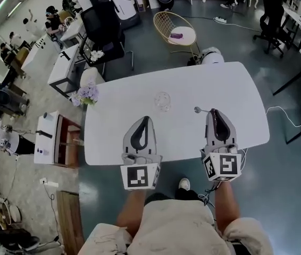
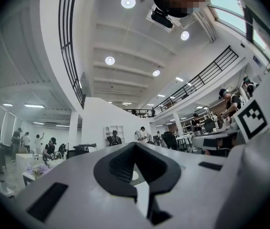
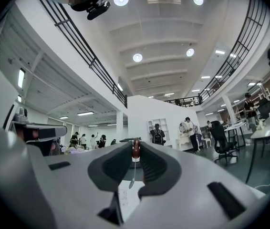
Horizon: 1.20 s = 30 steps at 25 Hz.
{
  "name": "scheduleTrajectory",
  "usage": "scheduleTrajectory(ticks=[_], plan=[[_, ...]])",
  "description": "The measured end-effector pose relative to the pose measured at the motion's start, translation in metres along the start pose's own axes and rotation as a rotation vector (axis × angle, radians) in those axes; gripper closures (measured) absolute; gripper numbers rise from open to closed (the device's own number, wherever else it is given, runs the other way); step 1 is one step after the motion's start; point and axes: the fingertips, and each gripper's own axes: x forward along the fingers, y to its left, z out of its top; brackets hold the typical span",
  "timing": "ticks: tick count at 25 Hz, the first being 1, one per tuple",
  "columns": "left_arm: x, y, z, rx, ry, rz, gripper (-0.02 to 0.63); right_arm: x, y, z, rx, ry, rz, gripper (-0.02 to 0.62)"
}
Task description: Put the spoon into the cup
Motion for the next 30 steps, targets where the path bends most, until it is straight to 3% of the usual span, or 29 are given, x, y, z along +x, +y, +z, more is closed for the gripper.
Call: scheduleTrajectory(ticks=[9, 18, 30], plan=[[0.04, 0.005, -0.032, 0.015, 0.051, 0.029, 0.604, 0.045, -0.02, -0.029, 0.032, 0.024, 0.031, 0.551], [0.08, 0.066, -0.062, -0.037, 0.075, 0.076, 0.604, 0.115, 0.006, -0.052, 0.005, 0.084, 0.068, 0.551], [0.134, 0.139, -0.15, -0.105, 0.164, 0.091, 0.604, 0.207, 0.053, -0.141, 0.01, 0.27, 0.123, 0.551]])
